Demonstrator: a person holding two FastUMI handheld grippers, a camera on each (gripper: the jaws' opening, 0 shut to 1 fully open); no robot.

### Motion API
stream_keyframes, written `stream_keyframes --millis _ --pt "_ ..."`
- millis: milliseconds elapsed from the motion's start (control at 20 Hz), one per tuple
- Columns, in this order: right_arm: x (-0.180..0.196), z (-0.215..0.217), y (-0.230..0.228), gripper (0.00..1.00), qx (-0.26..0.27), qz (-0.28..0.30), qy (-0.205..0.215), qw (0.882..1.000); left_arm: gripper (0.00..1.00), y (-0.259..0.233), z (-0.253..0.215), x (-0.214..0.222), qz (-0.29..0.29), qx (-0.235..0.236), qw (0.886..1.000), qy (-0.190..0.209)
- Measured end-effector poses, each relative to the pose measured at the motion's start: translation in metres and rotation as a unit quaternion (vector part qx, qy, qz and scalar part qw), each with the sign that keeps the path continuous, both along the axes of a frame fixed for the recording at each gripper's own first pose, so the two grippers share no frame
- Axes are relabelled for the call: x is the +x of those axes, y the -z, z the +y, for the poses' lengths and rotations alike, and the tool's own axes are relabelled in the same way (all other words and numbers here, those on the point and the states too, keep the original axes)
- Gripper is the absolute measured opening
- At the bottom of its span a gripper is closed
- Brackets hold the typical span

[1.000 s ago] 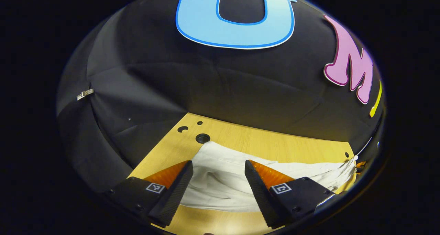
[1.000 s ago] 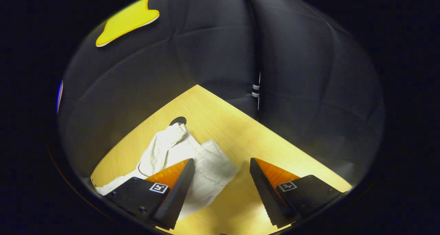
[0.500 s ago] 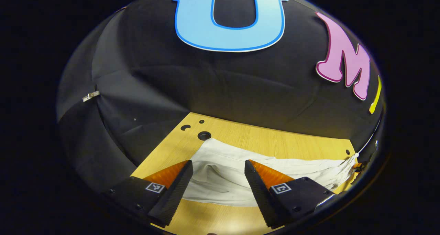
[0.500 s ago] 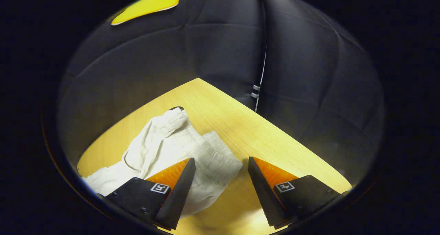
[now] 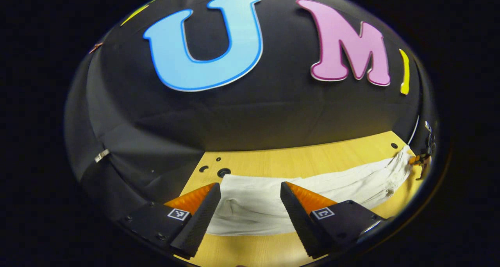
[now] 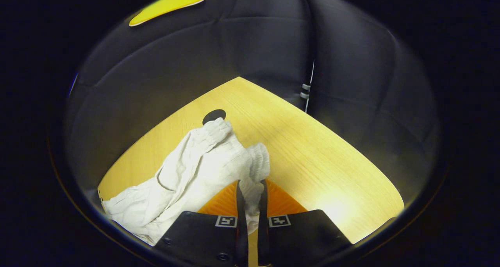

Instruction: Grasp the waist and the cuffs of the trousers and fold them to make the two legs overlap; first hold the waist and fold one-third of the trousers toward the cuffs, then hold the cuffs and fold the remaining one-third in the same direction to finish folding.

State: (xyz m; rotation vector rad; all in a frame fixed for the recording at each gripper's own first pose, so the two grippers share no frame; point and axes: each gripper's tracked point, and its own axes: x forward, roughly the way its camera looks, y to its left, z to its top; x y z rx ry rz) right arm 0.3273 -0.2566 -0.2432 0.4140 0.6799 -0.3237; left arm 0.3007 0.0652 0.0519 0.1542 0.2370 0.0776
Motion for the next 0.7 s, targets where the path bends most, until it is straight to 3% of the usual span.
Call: stream_keyframes --millis 150,350,700 --pt "0.002 -0.002 -0.017 0.14 -0.022 -0.013 -0.005 1.0 0.98 -0.008 -0.002 -0.008 -0.009 0.011 1.0 0.005" --pt "-0.001 -0.002 -0.06 0.13 -0.086 -0.036 -0.038 0.995 0.98 -0.009 0.003 -0.021 -0.01 -0.013 1.0 0.01" --pt "0.004 0.078 -0.152 0.14 -0.076 -0.124 -0.069 0.987 0.98 0.004 0.05 -0.042 -0.004 -0.068 0.998 0.001"
